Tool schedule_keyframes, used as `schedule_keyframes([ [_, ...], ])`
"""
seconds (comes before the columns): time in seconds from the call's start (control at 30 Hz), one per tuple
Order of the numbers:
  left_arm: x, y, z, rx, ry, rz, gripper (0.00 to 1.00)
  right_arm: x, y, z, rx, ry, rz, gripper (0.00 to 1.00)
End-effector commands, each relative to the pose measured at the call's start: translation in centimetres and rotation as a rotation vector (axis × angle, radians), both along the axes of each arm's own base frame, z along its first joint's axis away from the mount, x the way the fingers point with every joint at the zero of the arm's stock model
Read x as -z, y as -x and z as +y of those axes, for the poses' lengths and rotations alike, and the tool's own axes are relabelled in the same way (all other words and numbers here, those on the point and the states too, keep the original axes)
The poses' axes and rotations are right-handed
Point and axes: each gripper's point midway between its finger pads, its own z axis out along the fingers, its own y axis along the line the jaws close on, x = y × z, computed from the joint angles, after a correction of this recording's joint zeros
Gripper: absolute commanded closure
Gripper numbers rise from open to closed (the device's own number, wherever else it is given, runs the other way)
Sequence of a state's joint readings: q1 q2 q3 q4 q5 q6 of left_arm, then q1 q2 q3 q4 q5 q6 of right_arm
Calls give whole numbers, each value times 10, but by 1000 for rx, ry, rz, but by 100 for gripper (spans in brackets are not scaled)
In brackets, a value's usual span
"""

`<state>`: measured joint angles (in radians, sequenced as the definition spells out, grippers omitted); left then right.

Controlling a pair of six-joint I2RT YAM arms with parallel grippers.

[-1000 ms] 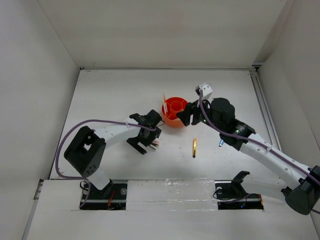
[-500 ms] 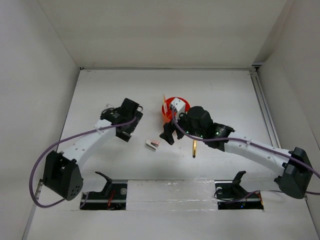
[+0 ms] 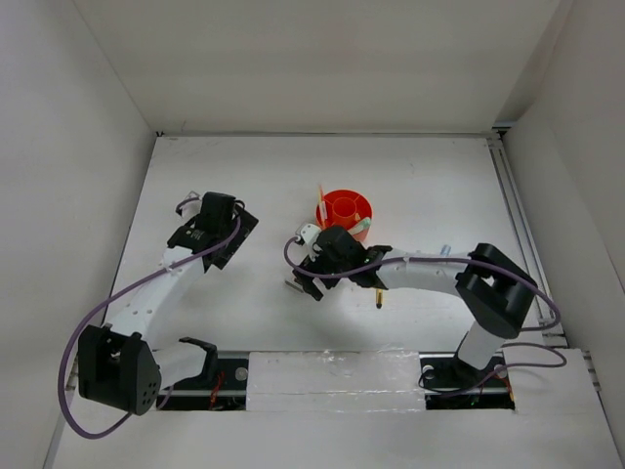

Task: Sort the stationery into containers
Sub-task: Pick up the stationery from the center of the board.

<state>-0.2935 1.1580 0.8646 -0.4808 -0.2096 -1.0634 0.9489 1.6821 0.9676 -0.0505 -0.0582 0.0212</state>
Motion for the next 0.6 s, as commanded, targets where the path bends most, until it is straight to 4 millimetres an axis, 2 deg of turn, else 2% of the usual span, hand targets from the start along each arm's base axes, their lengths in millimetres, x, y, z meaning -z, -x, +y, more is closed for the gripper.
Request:
schedule_keyframes([
  [0.0,-17,-7,-4,108,-37,-93,0,-29,-18,29,-22,-80,-69,4],
  [0.1,-18,-8,-4,134,-59,-100,0,-21,-20,42,-46,-70,-61,4],
  [0.17,-23,-10,-4,150,-72,-111,0,-11,-13,46,-71,-55,-32,5],
  [0.33,-19,-10,-3,168,-92,-92,0,3,-6,55,-82,-12,-26,5],
  [0.57,-18,-11,-9,195,-74,-99,0,24,2,44,-64,47,12,9],
])
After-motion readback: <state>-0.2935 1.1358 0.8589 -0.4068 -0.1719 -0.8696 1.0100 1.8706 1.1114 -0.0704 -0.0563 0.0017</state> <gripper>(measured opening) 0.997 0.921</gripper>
